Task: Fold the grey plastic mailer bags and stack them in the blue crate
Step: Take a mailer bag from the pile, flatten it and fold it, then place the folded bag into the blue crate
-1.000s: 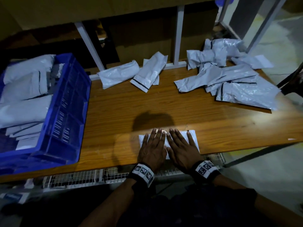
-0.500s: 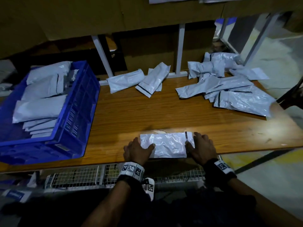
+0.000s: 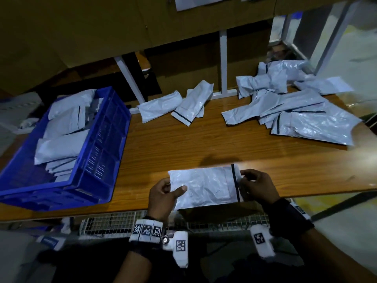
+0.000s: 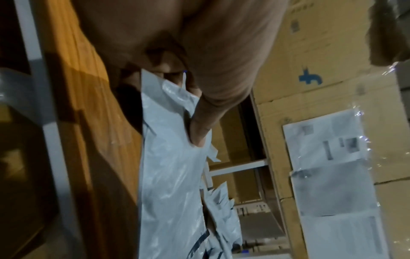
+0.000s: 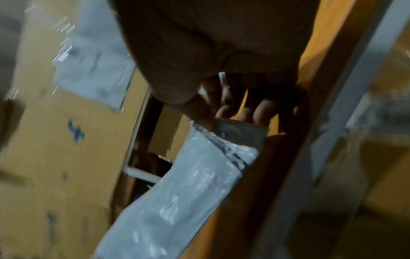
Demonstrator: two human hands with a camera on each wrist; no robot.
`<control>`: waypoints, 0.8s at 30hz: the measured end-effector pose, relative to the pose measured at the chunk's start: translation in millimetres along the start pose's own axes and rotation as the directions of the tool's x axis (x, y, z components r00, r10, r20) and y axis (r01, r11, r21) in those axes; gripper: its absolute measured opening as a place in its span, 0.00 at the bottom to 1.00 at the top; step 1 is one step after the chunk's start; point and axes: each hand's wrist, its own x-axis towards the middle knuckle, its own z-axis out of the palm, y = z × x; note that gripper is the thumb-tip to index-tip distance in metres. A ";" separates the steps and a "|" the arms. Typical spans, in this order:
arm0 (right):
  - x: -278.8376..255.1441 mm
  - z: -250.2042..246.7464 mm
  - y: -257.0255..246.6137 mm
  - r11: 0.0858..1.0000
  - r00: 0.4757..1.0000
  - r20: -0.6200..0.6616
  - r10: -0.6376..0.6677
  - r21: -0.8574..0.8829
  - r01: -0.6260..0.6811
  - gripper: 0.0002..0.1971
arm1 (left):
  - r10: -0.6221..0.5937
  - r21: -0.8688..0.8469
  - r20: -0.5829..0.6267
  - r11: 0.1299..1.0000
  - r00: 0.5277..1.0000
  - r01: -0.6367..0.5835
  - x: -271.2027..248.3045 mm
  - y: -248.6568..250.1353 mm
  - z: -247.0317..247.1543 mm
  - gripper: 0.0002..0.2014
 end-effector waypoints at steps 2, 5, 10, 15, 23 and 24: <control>-1.7 0.8 -13.2 0.966 0.993 0.111 0.046 0.248 -0.072 0.11 | 0.010 -0.068 -0.010 0.998 1.000 -0.011 -10.8 11.1 -8.4 0.17; -9.8 8.8 -39.9 0.914 0.947 0.317 0.058 0.364 -0.178 0.15 | -0.006 -0.161 -0.038 0.987 0.999 0.000 -23.1 21.9 -26.2 0.19; -32.3 54.1 -81.7 0.917 0.893 0.450 -0.009 0.360 -0.172 0.18 | 0.033 -0.208 -0.107 0.977 0.994 -0.054 -37.7 29.0 -76.1 0.17; -60.3 116.2 -123.8 0.954 0.876 0.477 -0.064 0.287 -0.087 0.16 | 0.066 -0.225 -0.197 0.968 0.978 -0.111 -41.6 24.9 -153.1 0.19; -118.7 257.6 -199.2 0.964 0.849 0.493 -0.192 0.258 0.067 0.16 | 0.170 -0.275 -0.244 0.932 0.955 -0.236 -40.3 35.7 -325.0 0.18; -125.5 275.9 -210.3 0.961 0.842 0.500 -0.205 0.266 0.076 0.17 | 0.182 -0.272 -0.236 0.930 0.955 -0.245 -37.6 40.1 -347.7 0.18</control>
